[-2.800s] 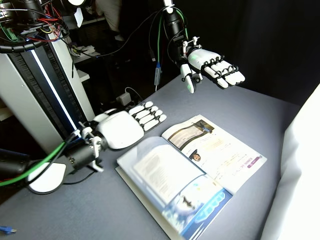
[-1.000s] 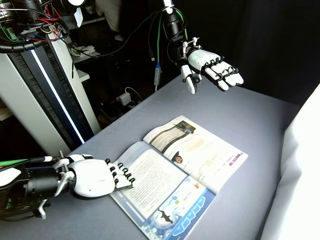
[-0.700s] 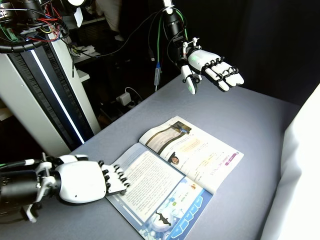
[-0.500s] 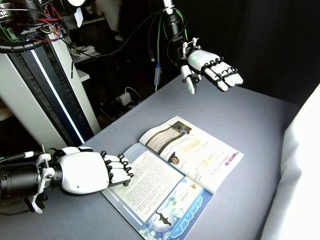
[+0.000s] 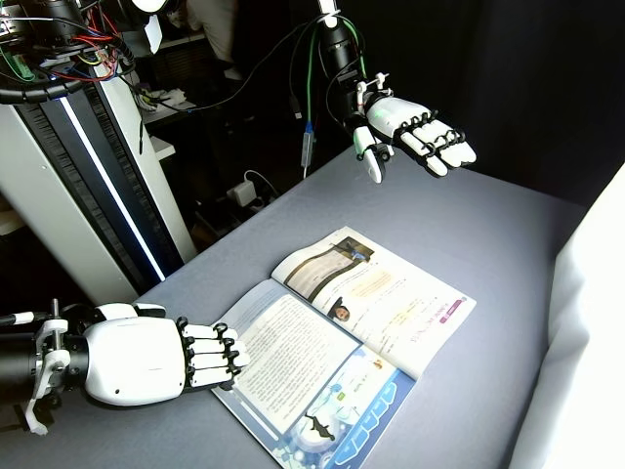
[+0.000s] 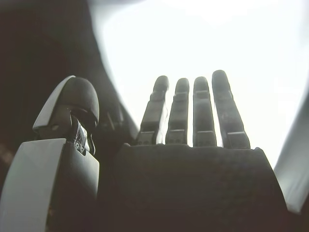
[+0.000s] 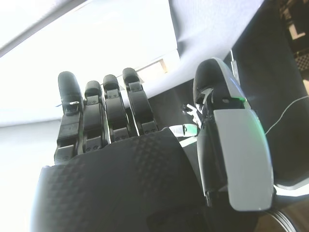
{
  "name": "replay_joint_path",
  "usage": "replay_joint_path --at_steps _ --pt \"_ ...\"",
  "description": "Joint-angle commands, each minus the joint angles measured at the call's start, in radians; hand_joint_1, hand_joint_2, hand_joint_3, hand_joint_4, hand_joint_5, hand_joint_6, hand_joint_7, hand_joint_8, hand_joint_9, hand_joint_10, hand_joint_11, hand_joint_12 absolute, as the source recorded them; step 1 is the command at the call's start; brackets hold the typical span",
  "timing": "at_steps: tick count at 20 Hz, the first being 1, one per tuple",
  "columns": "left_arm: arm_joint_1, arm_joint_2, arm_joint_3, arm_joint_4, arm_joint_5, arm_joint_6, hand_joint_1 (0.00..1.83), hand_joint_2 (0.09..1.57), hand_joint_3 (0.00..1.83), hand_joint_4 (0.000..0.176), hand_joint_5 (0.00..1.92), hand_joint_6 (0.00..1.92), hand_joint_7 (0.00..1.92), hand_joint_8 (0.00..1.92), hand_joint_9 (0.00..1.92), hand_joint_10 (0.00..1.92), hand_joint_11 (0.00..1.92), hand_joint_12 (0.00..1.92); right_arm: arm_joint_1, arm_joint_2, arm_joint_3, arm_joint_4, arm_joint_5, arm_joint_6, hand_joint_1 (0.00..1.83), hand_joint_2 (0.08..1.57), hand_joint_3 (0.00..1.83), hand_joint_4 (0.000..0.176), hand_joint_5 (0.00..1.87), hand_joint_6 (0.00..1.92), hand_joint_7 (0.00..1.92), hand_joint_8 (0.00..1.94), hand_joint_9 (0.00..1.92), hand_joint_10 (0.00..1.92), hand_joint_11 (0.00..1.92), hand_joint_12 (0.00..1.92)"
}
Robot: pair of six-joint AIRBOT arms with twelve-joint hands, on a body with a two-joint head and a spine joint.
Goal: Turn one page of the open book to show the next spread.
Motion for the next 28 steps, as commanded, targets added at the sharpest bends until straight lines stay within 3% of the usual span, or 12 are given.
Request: replay_joint_path --at_steps 1,4,10,15,16,20,21,22,23,25,27,28 --pt "-0.003 0.001 0.003 -0.022 -0.125 -0.003 0.06 1.38 0.00 0.000 0.06 0.00 0.00 0.00 0.00 0.00 0.00 0.20 0.002 0.001 0.001 0.031 0.016 0.004 0.00 1.23 0.00 0.000 0.21 0.01 0.14 0.00 0.13 0.03 0.00 0.90" --pt "-0.003 0.000 0.003 -0.022 -0.125 -0.003 0.05 1.38 0.00 0.000 0.06 0.00 0.00 0.00 0.00 0.00 0.00 0.23 -0.012 -0.003 0.002 0.020 0.003 0.009 0.00 1.23 0.00 0.000 0.24 0.01 0.19 0.01 0.17 0.05 0.00 1.02" --pt "-0.003 -0.001 0.003 -0.024 -0.127 -0.003 0.08 1.39 0.00 0.000 0.05 0.00 0.00 0.00 0.00 0.00 0.00 0.21 -0.056 -0.024 0.015 0.021 -0.002 0.021 0.00 1.25 0.00 0.000 0.28 0.01 0.23 0.01 0.18 0.04 0.00 1.02" --pt "-0.002 -0.002 0.002 -0.025 -0.130 -0.003 0.09 1.37 0.00 0.011 0.06 0.00 0.00 0.00 0.00 0.00 0.00 0.24 -0.059 -0.068 0.042 0.021 0.007 0.021 0.00 1.24 0.00 0.000 0.31 0.01 0.26 0.01 0.23 0.05 0.00 1.14" --pt "-0.002 -0.002 0.002 -0.025 -0.130 -0.003 0.09 1.38 0.00 0.002 0.06 0.00 0.00 0.00 0.00 0.00 0.00 0.24 -0.057 -0.069 0.050 0.021 0.014 0.021 0.00 1.23 0.00 0.000 0.29 0.00 0.24 0.00 0.20 0.03 0.00 1.09" --pt "-0.002 -0.002 0.002 -0.027 -0.133 -0.003 0.10 1.38 0.00 0.004 0.06 0.00 0.00 0.00 0.00 0.00 0.00 0.25 -0.050 -0.070 0.065 0.043 0.032 0.020 0.00 1.21 0.00 0.000 0.26 0.00 0.21 0.00 0.18 0.02 0.00 1.02" --pt "-0.001 -0.002 0.002 -0.028 -0.134 -0.003 0.11 1.37 0.00 0.012 0.06 0.00 0.00 0.00 0.00 0.00 0.00 0.29 -0.049 -0.072 0.069 0.049 0.034 0.017 0.00 1.22 0.00 0.000 0.23 0.00 0.19 0.00 0.16 0.01 0.00 0.89" --pt "-0.001 -0.002 0.002 -0.029 -0.137 -0.003 0.11 1.37 0.00 0.012 0.06 0.00 0.00 0.00 0.00 0.00 0.00 0.29 -0.049 -0.076 0.073 0.054 0.037 0.014 0.00 1.22 0.00 0.000 0.23 0.00 0.19 0.00 0.16 0.01 0.00 0.89" --pt "0.000 -0.003 0.002 -0.030 -0.138 -0.003 0.11 1.38 0.00 0.003 0.07 0.00 0.00 0.00 0.00 0.00 0.00 0.29 -0.049 -0.083 0.078 0.058 0.040 0.011 0.00 1.24 0.00 0.000 0.22 0.00 0.18 0.00 0.16 0.01 0.00 0.78" --pt "0.003 -0.003 0.001 -0.033 -0.141 -0.003 0.12 1.38 0.00 0.000 0.07 0.00 0.00 0.00 0.00 0.00 0.00 0.22 -0.047 -0.099 0.088 0.071 0.047 0.004 0.00 1.23 0.00 0.000 0.15 0.00 0.13 0.00 0.10 0.00 0.00 0.40" --pt "0.007 -0.003 0.000 -0.037 -0.147 -0.003 0.12 1.37 0.00 0.002 0.07 0.00 0.00 0.00 0.00 0.00 0.00 0.22 -0.046 -0.118 0.101 0.097 0.054 -0.019 0.00 1.22 0.00 0.000 0.17 0.00 0.13 0.00 0.09 0.00 0.00 0.35" --pt "0.009 -0.003 0.000 -0.039 -0.150 -0.003 0.13 1.37 0.00 0.004 0.07 0.00 0.00 0.00 0.00 0.00 0.00 0.19 -0.046 -0.124 0.104 0.114 0.055 -0.034 0.00 1.22 0.00 0.000 0.14 0.00 0.09 0.00 0.04 0.00 0.00 0.22"
